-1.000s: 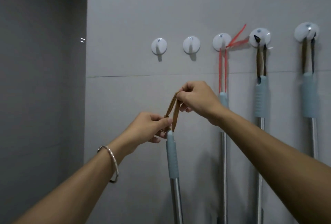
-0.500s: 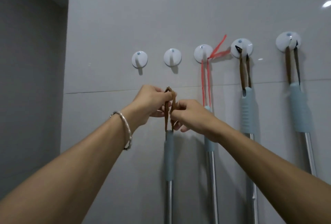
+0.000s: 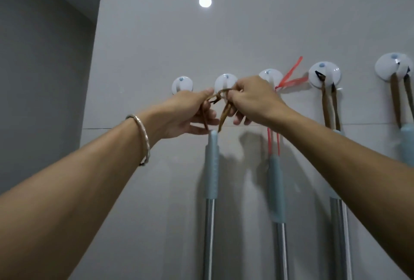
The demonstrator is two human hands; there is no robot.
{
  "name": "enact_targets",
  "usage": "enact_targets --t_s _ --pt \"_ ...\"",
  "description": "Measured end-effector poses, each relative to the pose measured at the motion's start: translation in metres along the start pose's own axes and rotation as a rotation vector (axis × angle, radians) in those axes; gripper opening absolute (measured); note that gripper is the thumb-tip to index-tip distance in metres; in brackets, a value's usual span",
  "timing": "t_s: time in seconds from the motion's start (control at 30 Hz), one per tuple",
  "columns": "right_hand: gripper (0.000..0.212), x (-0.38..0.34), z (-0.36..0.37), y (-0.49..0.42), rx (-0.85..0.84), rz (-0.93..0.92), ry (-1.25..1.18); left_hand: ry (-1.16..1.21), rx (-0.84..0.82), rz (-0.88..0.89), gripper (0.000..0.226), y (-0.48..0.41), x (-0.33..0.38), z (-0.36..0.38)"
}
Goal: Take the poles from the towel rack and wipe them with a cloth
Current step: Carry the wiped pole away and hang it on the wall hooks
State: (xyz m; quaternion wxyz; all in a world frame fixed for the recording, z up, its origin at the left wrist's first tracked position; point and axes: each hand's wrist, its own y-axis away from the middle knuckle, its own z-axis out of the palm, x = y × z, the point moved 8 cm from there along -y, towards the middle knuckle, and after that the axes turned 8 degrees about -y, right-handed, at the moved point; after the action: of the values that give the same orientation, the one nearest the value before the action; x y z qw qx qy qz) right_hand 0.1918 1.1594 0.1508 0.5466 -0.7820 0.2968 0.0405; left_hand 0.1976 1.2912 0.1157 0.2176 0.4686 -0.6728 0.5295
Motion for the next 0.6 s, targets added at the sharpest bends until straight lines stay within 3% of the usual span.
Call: enact_targets --t_s 0.1,0.33,0.47,0.6 --pt "0.024 -0.01 -0.014 -0.021 0.096 -0.026 0.025 0.102 -0.056 0.113 0.031 -0.005 0.022 0.004" --pt "0.013 -0.002 -0.017 -0.042 0.18 -0.135 0.228 -0.115 0.421 0.324 0.012 -0.036 0.053 -0.037" --pt "0.014 0.007 -0.014 -0.038 0.256 -0.144 0.168 -0.251 0.504 0.339 0.013 -0.059 0.046 -0.029" --pt "0.021 0.01 -0.015 -0.038 0.256 -0.124 0.112 -0.223 0.515 0.337 0.016 -0.068 0.037 -0.029"
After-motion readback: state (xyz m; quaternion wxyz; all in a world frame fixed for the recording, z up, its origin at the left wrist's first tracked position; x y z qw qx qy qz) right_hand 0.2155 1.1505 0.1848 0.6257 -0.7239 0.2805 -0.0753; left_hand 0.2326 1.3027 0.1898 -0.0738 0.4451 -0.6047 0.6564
